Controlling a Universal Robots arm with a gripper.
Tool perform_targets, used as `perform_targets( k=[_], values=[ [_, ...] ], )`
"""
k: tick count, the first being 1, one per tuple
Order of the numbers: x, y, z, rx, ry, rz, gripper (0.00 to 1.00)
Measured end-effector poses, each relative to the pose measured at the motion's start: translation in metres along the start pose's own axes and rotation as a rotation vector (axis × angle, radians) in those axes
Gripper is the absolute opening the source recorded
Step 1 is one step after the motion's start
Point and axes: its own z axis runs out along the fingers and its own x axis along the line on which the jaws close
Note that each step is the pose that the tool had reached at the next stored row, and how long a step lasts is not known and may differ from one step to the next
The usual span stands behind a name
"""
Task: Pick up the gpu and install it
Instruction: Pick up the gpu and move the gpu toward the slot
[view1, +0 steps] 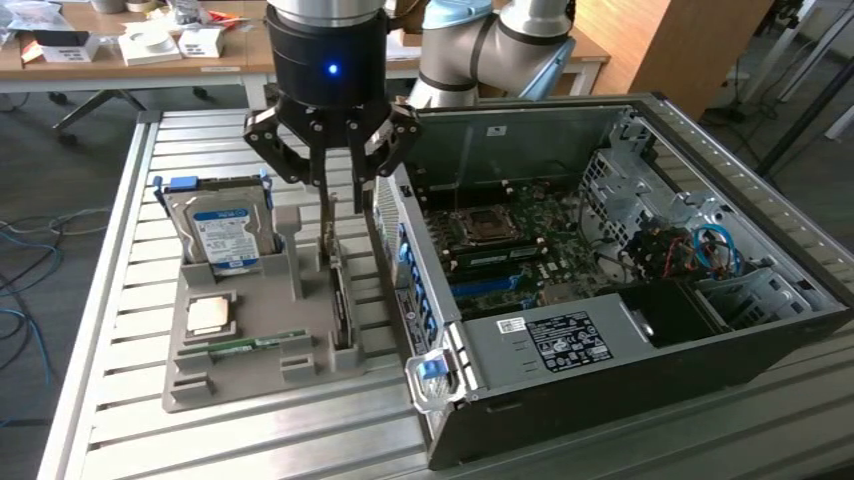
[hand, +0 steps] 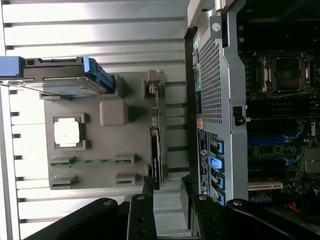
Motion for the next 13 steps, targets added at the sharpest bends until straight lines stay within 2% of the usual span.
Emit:
perform_targets(
  k=[13],
  values=[
    [0.001,-0.001,0.0236,0.0,0.0,0.0,0.36]
  ],
)
